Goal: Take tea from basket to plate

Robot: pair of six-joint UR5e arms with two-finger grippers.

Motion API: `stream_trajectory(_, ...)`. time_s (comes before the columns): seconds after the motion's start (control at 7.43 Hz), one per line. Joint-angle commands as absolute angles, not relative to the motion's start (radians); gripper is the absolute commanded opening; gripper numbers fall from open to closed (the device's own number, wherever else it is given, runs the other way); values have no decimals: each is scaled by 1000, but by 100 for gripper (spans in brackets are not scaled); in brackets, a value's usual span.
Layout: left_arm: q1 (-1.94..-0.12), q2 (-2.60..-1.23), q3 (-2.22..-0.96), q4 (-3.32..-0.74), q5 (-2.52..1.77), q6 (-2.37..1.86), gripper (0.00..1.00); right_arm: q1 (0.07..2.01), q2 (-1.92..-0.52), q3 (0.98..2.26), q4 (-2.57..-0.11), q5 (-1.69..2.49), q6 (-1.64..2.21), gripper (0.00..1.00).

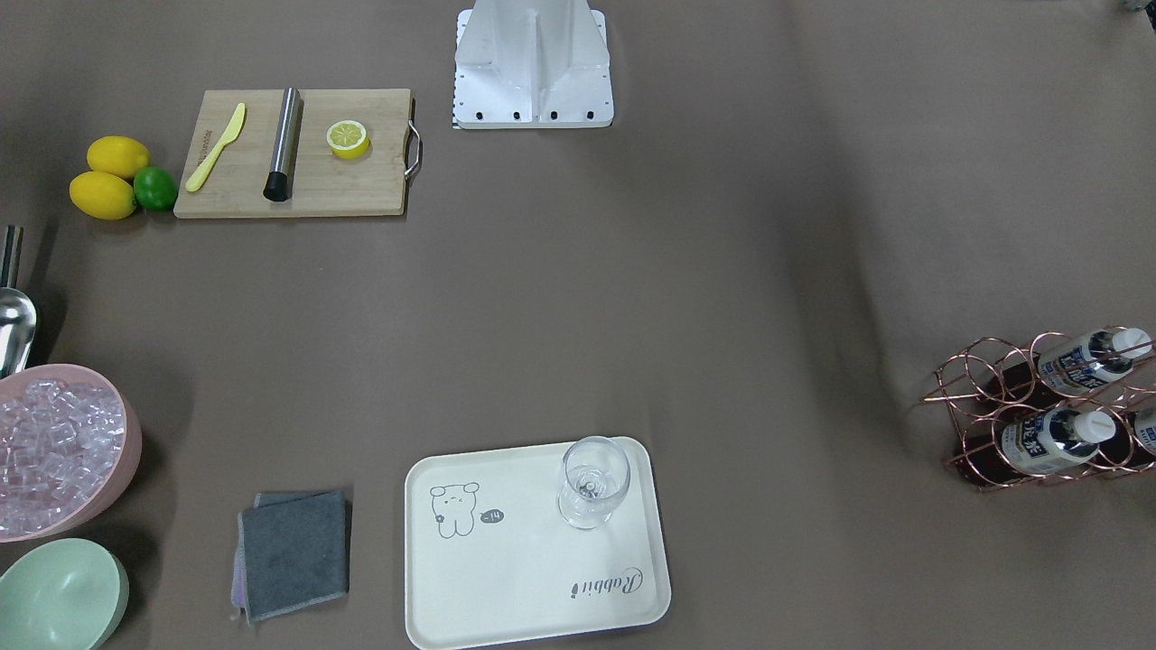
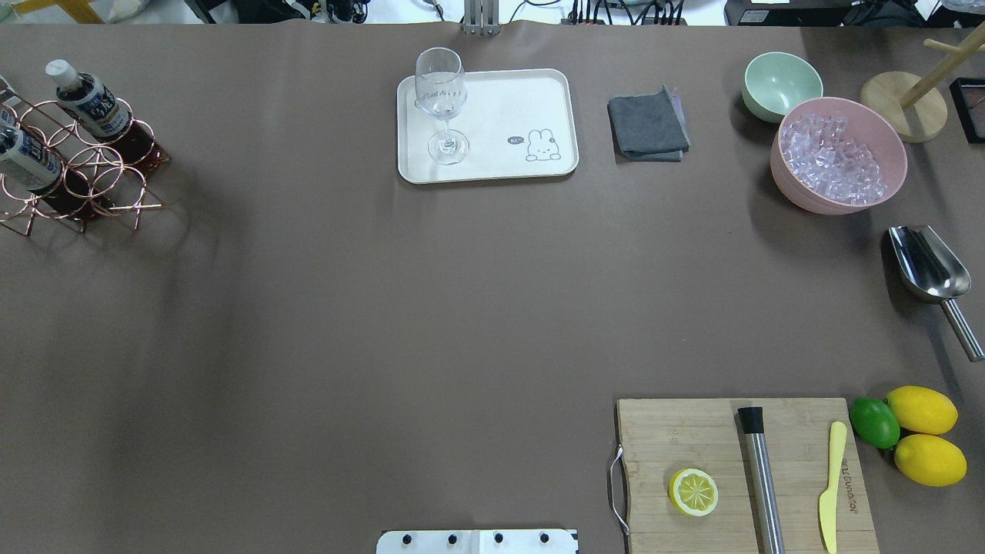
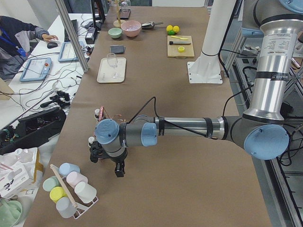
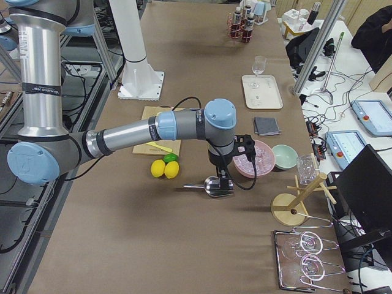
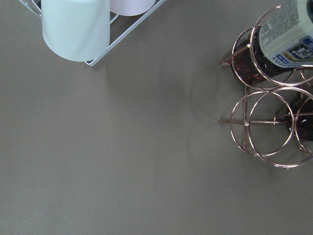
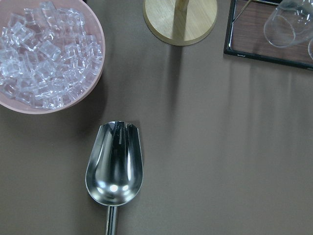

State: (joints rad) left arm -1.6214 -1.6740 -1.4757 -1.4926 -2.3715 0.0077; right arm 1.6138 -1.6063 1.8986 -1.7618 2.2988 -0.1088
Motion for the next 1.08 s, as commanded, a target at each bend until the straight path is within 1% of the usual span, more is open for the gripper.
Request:
stream_trajectory(0.0, -1621, -1674, -1474, -1493, -2370, 8, 98, 1614, -1605, 1896, -1761, 2296, -109, 100)
stream_trajectory(0.94, -1623, -1680, -1486, -1494, -2370, 69, 98, 1614, -1601, 1887, -1758, 2293, -107, 100)
